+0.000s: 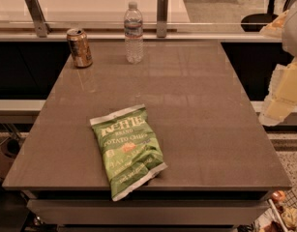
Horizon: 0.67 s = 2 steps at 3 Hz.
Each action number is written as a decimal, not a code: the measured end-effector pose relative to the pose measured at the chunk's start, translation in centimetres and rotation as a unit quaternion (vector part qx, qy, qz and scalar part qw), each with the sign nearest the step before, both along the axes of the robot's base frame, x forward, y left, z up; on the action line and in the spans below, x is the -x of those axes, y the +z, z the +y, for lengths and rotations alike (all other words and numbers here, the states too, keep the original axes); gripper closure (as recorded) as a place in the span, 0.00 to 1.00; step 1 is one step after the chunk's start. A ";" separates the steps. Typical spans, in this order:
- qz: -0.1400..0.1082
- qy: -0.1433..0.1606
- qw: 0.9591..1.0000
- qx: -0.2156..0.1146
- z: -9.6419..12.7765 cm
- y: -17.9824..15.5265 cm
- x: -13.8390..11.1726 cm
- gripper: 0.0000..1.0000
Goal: Move green jalapeno chip bag near water bottle
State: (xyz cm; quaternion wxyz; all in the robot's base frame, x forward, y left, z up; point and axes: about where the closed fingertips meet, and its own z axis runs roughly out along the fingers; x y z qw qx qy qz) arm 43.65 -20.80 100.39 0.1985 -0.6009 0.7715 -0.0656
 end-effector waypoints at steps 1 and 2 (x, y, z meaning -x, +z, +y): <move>0.000 0.000 1.000 0.000 0.0 0.0 0.0 0.00; -0.003 0.013 1.000 -0.026 1.7 -0.5 -0.1 0.00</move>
Offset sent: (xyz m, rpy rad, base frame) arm 0.0023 0.0447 -0.0173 0.1402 -0.0002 0.0666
